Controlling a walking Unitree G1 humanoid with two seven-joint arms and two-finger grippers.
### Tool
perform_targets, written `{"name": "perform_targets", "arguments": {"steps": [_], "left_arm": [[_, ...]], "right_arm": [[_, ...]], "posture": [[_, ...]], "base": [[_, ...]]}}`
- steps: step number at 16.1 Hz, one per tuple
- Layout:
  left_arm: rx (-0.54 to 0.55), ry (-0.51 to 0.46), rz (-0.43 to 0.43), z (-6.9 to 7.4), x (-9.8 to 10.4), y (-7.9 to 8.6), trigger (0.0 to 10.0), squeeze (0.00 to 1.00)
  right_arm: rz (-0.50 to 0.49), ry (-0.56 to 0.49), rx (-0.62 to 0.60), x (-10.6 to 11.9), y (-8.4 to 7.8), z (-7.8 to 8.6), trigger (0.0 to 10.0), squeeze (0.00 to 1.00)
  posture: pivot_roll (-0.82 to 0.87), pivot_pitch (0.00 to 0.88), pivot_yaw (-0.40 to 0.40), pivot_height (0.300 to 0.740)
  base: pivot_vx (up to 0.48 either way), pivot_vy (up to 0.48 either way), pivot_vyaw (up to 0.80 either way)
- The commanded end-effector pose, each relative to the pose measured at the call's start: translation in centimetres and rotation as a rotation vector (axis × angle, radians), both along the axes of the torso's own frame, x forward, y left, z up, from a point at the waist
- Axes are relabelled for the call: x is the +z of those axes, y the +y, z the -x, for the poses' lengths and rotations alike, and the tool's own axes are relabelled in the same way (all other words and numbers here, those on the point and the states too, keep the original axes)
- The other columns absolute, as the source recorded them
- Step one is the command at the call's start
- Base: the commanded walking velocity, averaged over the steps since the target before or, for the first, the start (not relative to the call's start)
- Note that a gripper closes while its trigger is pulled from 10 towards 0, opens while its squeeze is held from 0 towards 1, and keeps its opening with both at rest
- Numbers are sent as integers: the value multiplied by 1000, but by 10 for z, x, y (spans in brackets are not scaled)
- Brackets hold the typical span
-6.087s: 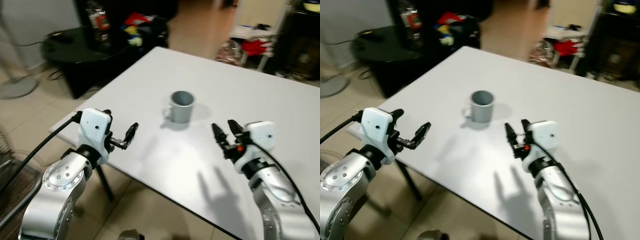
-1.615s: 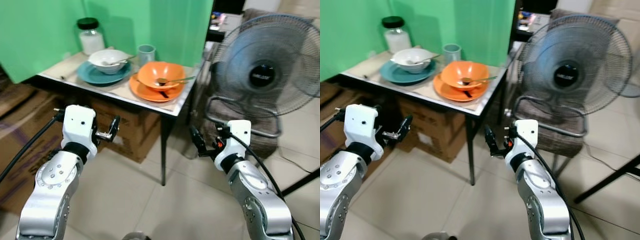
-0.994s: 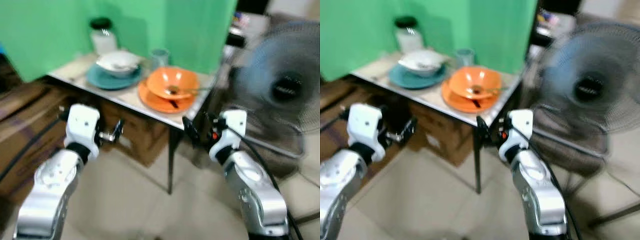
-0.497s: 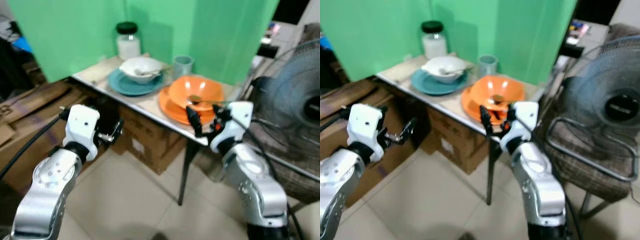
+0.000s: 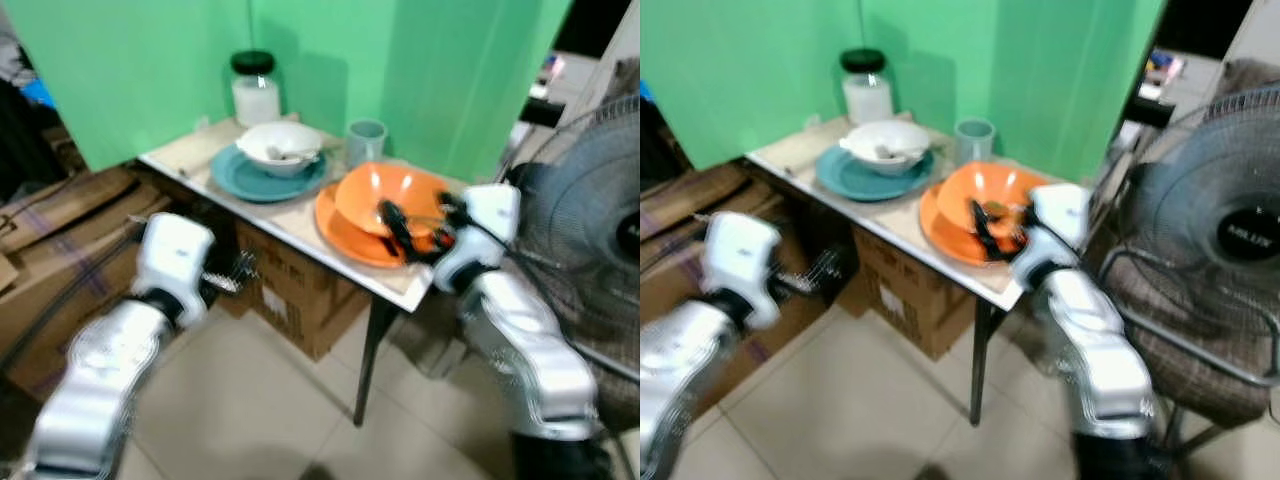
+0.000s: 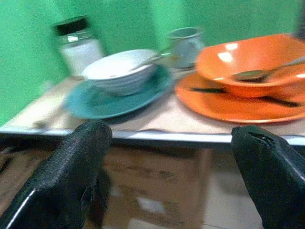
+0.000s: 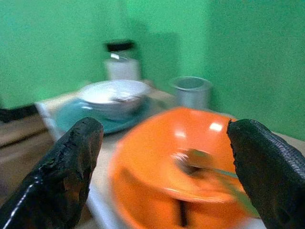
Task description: Setting the table
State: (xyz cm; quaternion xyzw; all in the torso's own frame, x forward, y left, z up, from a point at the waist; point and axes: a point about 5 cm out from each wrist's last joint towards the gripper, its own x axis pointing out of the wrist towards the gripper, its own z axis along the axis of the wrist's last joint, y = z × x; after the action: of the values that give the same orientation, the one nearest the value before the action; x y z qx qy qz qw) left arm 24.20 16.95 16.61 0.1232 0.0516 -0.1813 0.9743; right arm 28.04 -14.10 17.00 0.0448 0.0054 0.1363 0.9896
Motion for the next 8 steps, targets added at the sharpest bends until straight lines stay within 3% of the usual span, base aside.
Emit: {"name": "perform_targets", "arguments": {"steps": [1,8], "left_arm": [[25,-9,-15,0,2,8,10000,690],[-36,17,-31,-1,-1,10,10000,686]], "right_arm": [[-19,-1,14,3,6,-1,10000,0],[-21,-1,31,3,3,4,10000,0]], "posture": [[186,0,18,740],[157,0,33,740]], "base": [[300,0,0],[298,0,0]]}}
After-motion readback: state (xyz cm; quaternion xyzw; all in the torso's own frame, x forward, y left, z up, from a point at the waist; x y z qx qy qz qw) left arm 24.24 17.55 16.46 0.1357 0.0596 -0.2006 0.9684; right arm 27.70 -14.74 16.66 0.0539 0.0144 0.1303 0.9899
